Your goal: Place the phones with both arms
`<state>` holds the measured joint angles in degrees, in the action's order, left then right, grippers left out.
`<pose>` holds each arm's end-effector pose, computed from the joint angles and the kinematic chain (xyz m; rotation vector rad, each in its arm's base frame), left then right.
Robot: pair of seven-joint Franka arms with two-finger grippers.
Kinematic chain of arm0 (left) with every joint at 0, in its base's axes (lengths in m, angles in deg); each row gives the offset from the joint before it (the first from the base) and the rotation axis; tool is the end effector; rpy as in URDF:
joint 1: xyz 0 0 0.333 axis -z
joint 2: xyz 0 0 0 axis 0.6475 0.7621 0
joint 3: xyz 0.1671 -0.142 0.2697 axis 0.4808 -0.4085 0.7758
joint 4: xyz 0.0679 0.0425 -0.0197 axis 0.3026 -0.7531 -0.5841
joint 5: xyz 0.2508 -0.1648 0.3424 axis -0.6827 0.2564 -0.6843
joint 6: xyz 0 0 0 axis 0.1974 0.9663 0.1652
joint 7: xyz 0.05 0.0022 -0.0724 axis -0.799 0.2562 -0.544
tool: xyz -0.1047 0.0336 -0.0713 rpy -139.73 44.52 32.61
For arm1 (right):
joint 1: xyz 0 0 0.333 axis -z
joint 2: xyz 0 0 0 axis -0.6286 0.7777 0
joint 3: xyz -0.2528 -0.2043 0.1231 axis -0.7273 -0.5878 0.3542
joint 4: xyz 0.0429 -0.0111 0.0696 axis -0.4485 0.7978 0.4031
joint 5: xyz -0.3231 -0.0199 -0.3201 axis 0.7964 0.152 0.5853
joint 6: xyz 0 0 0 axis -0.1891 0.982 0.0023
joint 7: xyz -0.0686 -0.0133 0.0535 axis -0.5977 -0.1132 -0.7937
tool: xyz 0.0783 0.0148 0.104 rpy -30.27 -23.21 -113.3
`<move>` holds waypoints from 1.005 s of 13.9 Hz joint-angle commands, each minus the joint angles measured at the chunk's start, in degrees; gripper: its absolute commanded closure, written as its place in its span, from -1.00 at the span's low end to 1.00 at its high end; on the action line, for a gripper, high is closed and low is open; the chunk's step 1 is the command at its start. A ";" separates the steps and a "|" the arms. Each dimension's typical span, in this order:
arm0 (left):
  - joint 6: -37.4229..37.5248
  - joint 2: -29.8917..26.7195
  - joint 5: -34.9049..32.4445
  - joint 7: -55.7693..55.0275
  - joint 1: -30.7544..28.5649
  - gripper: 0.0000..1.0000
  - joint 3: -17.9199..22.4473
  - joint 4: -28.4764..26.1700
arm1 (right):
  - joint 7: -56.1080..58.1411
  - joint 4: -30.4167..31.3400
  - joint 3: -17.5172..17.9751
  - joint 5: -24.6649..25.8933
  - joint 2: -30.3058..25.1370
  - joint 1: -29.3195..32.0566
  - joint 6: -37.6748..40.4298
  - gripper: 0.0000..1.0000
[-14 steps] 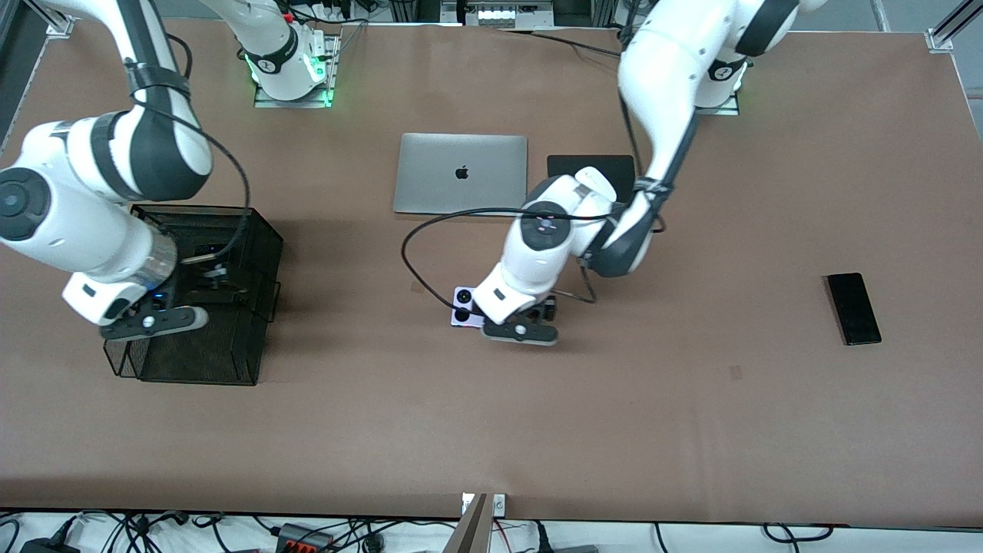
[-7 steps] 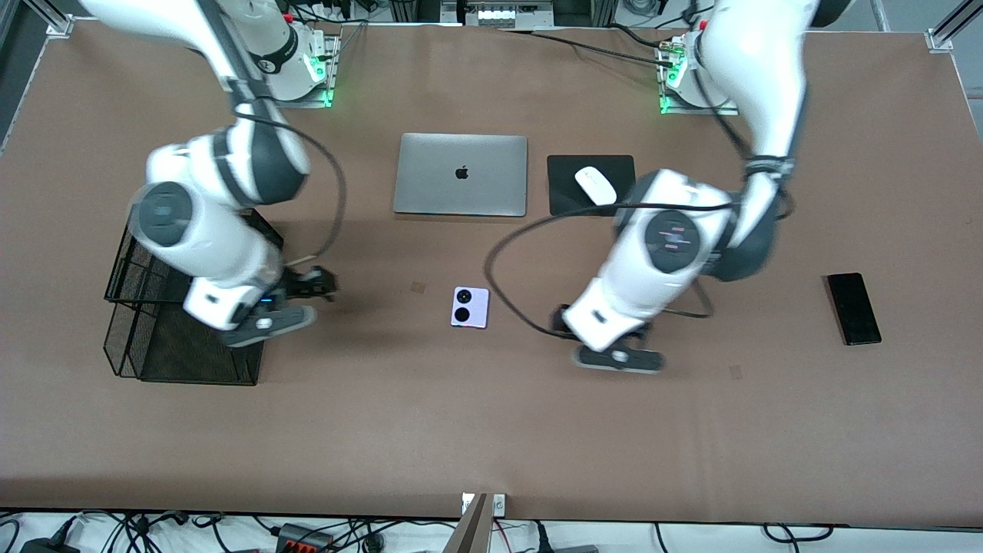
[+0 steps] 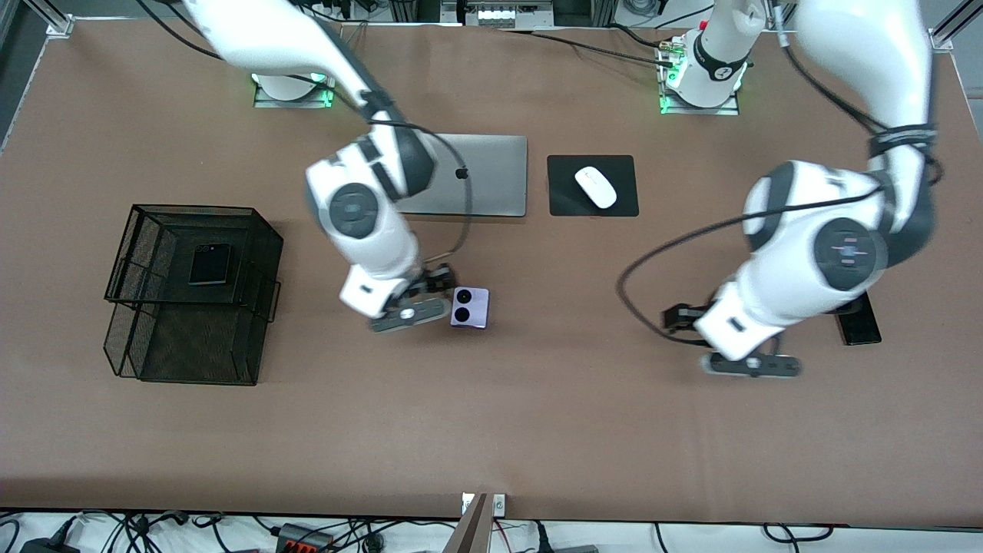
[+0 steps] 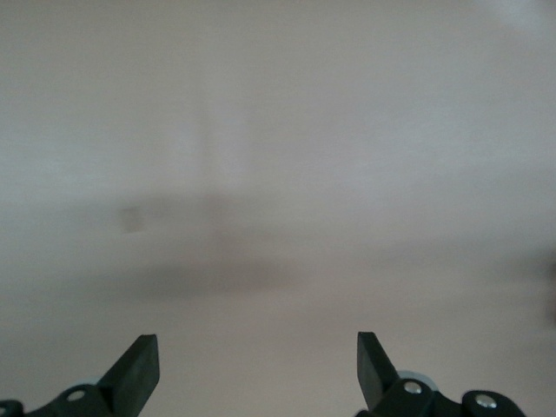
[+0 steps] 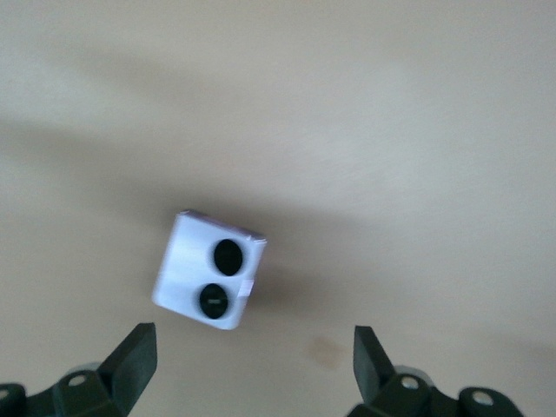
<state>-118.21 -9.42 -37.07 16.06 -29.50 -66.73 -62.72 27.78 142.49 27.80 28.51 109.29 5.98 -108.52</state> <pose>0.7704 -0.1409 0.4041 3.0993 -0.0836 -0.0118 0.6688 0.4664 0.2716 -3.0418 -0.3307 -0.0932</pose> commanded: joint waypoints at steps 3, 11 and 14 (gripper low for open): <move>0.45 -4.65 -0.87 14.32 -10.13 -1.00 -0.71 -5.94 | -13.61 -4.46 -0.95 0.16 7.77 -3.59 -6.16 -1.00; -3.76 -2.02 -4.12 26.79 -21.73 -1.00 -0.71 -6.90 | -21.89 -6.92 -1.39 0.25 13.05 -5.09 -5.64 -1.00; -12.62 -2.37 -4.03 32.70 -23.68 -1.00 -0.88 -12.69 | -21.62 -6.93 -1.39 2.27 13.49 -5.09 -5.73 -1.00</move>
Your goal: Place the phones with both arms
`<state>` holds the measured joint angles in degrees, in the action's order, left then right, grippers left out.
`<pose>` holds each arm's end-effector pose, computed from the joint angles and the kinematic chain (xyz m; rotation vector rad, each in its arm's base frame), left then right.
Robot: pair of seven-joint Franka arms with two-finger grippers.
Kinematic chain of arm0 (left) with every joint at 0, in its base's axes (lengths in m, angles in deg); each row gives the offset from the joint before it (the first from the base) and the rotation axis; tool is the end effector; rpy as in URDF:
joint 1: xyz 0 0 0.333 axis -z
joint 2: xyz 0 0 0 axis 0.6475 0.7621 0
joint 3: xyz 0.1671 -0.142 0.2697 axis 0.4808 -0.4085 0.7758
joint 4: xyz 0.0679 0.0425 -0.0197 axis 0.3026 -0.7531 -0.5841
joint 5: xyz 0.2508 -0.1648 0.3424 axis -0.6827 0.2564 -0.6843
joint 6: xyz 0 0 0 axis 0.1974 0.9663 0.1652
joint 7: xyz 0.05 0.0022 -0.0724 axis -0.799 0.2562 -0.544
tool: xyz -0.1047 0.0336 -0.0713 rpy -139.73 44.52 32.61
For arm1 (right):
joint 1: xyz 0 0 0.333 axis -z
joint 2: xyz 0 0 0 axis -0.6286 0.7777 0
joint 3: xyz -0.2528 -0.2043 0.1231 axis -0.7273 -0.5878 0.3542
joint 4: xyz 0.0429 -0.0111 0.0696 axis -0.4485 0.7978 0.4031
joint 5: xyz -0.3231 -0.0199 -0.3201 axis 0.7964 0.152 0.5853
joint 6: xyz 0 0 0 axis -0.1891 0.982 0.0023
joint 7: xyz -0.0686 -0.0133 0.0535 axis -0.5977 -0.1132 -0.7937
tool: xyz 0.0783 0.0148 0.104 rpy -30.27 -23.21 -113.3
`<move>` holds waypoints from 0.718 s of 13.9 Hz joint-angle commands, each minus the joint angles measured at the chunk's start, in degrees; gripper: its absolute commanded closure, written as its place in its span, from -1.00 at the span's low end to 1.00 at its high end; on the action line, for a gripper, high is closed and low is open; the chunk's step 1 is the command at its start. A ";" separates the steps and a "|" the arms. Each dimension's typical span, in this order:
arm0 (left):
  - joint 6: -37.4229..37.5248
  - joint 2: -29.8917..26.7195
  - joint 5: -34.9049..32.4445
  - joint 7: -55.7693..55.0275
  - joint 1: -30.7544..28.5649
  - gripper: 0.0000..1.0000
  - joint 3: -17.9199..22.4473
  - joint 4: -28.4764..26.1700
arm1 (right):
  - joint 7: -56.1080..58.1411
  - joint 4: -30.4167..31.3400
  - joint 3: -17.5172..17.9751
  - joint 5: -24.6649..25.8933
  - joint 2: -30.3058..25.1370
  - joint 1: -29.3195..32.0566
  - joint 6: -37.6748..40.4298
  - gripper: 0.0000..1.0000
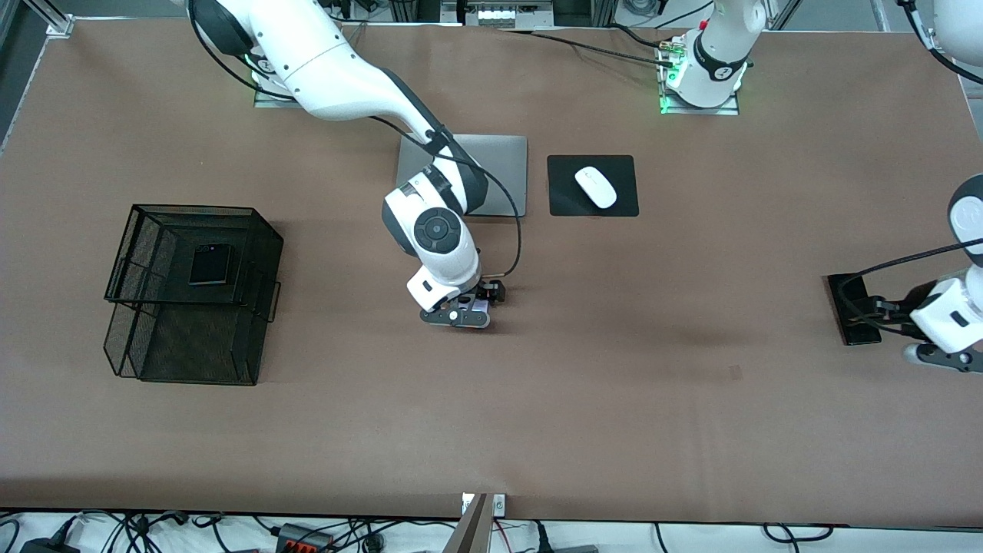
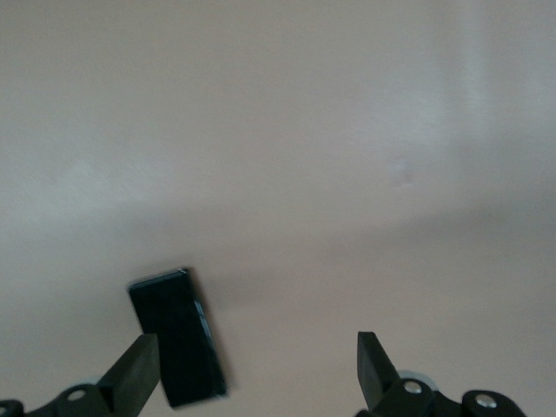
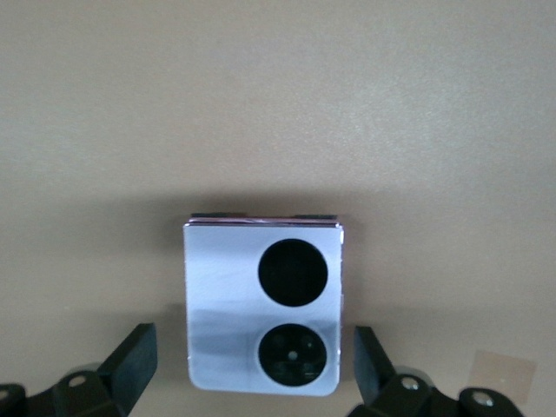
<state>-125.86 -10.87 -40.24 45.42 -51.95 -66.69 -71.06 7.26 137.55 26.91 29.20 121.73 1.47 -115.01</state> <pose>0.7495 0.1669 0.3576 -3.1137 0.2981 -0.0117 0.6479 0.5169 0.1482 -3.0721 0.1112 -0.0618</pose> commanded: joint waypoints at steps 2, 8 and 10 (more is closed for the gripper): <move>-10.77 -1.00 -0.78 8.85 -2.54 -1.00 -0.83 -7.60 | -1.10 -2.07 -0.50 1.94 1.58 -0.58 0.76 -1.00; -22.31 -0.22 -0.78 14.15 -7.55 -1.00 -1.01 -14.21 | -1.02 -2.42 -0.41 1.85 2.37 -0.58 0.32 -1.00; -24.15 1.19 -0.51 14.16 -9.31 -1.00 -1.10 -14.38 | -1.02 -2.42 -0.41 1.77 2.46 -0.58 0.24 -1.00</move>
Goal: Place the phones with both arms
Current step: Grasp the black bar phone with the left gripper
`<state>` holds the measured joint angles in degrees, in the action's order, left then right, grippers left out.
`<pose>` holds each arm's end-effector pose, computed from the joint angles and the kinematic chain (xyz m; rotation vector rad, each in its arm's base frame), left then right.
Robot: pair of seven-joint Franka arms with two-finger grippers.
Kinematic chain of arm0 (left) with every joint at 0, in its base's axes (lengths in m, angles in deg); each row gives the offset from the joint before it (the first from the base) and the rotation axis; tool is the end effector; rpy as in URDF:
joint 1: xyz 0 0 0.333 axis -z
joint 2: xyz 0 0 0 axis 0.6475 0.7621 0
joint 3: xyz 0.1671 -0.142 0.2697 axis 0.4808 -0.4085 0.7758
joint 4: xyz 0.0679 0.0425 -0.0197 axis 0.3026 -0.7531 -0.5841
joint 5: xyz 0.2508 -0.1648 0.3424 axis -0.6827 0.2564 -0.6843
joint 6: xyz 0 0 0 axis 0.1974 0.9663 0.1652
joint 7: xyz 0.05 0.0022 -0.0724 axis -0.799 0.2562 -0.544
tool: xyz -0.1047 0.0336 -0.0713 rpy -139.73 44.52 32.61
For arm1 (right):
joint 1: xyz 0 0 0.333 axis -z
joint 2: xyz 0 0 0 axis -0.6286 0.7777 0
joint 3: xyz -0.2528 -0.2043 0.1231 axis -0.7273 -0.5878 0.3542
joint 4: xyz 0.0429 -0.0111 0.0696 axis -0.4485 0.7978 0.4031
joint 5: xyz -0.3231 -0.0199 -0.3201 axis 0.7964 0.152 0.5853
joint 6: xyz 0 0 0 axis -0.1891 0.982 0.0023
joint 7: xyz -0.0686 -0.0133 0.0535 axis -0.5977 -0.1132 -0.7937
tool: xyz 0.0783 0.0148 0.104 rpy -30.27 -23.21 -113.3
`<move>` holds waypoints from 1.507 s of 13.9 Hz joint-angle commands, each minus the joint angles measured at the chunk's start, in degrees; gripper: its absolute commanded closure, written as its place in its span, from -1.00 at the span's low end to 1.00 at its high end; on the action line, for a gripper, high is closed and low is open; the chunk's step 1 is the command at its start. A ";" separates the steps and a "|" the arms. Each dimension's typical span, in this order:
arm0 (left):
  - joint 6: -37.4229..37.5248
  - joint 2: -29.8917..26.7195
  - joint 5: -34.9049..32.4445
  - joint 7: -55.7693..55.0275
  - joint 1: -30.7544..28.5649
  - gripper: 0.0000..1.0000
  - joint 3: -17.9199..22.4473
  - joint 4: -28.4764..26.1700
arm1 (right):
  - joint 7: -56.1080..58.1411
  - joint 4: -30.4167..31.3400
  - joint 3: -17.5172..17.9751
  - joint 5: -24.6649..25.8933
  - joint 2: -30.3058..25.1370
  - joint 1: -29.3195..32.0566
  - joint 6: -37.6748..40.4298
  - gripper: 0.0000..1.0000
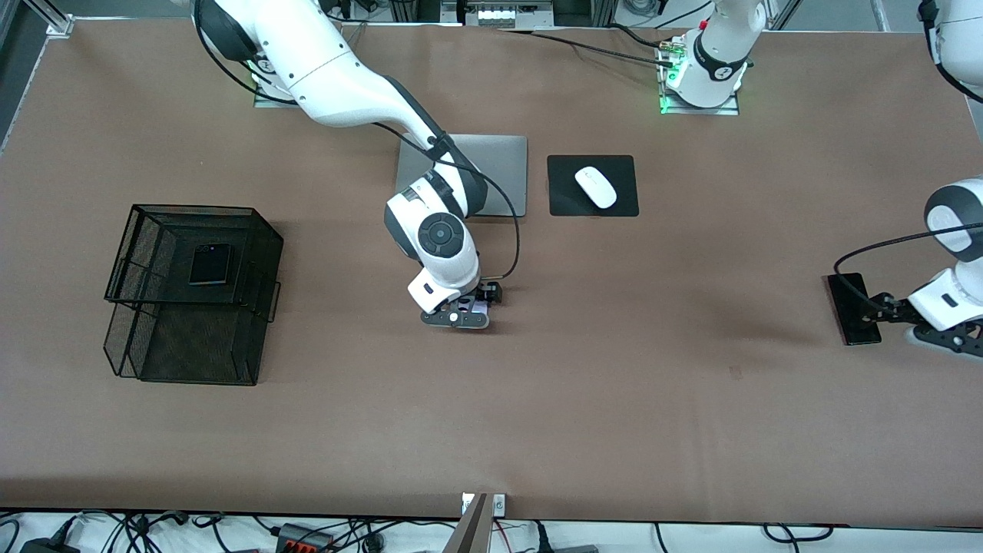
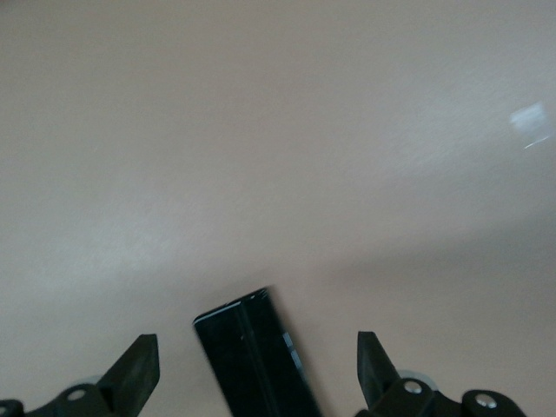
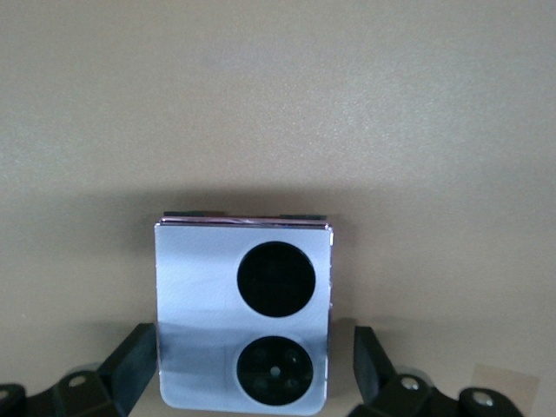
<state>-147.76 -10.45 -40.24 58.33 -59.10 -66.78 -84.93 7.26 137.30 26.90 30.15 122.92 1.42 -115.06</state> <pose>0.7013 0.2508 0.2634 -3.0267 0.4480 -0.1881 0.6460 0.5153 0.1333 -3.0923 0.0946 -0.0565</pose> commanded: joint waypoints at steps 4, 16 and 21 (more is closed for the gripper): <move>-9.47 0.42 1.33 -5.32 -2.44 -1.00 -0.92 -6.57 | -1.10 -2.53 -0.32 0.46 1.53 -0.10 0.02 -1.00; -11.13 3.40 5.73 -12.55 -4.63 -1.00 -0.48 -11.94 | -1.28 -3.41 -0.23 0.38 3.12 -0.01 -1.83 -0.21; -11.49 4.11 5.73 -12.20 -4.90 -1.00 -0.40 -11.94 | -1.10 -3.67 -0.23 0.46 2.33 0.17 -0.78 0.59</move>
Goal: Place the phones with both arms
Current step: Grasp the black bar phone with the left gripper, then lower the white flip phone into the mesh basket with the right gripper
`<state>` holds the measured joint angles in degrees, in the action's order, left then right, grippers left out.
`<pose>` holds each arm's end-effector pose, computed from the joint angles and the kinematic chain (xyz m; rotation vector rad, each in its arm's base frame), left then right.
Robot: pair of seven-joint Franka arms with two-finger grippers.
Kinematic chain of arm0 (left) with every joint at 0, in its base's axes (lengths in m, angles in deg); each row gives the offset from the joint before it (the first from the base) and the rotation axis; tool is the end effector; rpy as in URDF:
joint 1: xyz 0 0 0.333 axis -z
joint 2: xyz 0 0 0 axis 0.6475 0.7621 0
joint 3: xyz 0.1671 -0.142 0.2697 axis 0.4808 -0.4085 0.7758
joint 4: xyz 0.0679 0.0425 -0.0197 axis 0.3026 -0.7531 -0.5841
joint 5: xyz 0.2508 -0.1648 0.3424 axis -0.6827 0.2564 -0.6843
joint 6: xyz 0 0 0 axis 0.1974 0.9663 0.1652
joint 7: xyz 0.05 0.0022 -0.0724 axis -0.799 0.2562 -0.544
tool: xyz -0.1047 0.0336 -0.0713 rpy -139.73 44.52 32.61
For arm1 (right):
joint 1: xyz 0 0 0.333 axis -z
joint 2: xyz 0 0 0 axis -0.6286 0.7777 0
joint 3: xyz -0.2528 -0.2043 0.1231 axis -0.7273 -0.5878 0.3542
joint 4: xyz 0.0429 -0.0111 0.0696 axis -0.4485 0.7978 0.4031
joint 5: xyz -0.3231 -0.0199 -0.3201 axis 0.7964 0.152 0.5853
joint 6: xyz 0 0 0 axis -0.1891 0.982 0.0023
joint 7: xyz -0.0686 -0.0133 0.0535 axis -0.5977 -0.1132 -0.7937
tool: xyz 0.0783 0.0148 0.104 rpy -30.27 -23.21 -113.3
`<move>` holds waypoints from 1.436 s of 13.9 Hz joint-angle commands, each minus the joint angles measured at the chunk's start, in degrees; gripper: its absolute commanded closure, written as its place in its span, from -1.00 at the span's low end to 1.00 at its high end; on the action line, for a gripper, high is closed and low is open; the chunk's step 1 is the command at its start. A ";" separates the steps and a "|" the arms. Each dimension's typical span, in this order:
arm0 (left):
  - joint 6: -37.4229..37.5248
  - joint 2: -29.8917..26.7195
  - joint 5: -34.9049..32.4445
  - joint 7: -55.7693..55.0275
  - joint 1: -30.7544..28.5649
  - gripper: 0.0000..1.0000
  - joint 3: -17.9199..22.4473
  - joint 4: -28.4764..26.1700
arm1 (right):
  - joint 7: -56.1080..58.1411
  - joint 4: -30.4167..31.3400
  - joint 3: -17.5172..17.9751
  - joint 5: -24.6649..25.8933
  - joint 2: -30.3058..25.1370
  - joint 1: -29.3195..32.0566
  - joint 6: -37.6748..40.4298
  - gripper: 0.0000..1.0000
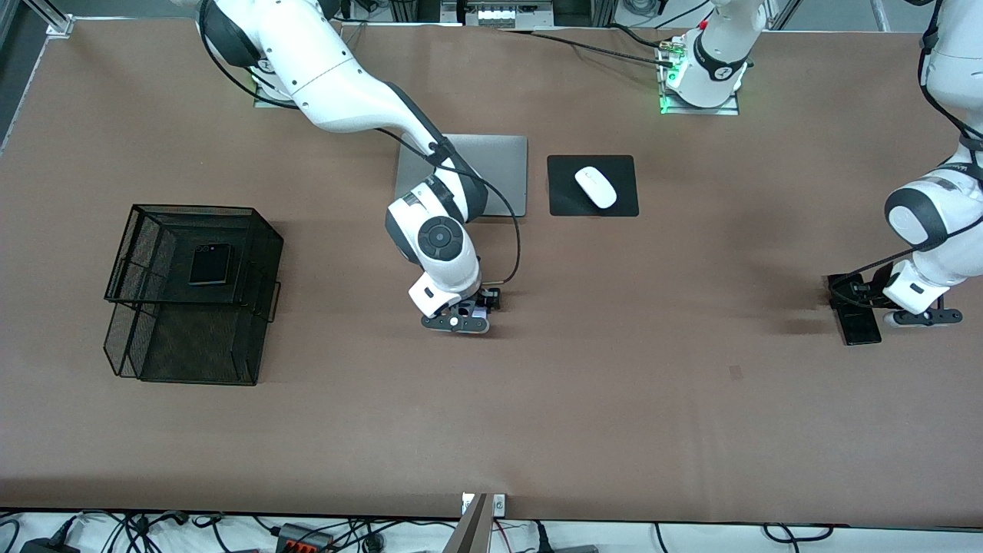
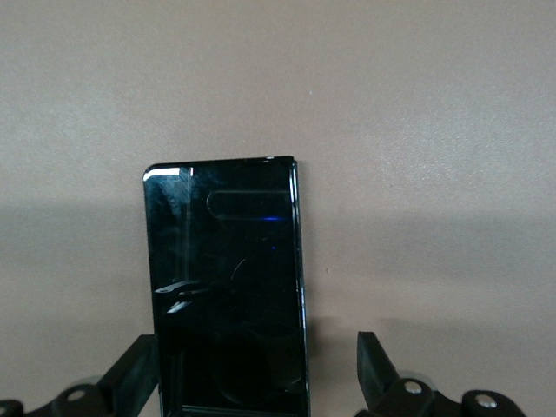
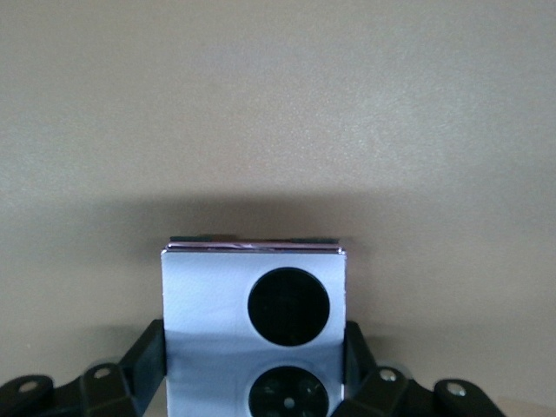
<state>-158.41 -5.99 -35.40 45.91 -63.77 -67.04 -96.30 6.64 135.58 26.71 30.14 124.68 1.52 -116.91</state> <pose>0.6194 0.2783 0.1341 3.1246 0.1100 0.1016 0.6546 0.5172 0.1259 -3.0716 0.1175 -0.0949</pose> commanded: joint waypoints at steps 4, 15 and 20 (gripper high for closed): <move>-1.10 -0.17 0.89 0.93 -0.92 -1.00 0.04 -0.31 | -0.31 -2.65 -0.39 1.00 -4.60 0.59 6.78 0.58; -2.86 1.32 0.62 1.02 -0.75 -0.50 0.04 -0.48 | 33.13 23.77 -0.13 0.47 -32.72 22.28 20.59 0.58; -2.69 1.24 0.62 1.46 -0.66 -0.02 -0.04 -0.39 | 45.03 28.11 -0.21 0.91 -39.76 32.75 27.96 0.57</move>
<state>-160.53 -4.58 -35.40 46.06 -64.44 -66.91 -96.39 49.22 160.89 25.25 30.42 89.06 31.52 -91.49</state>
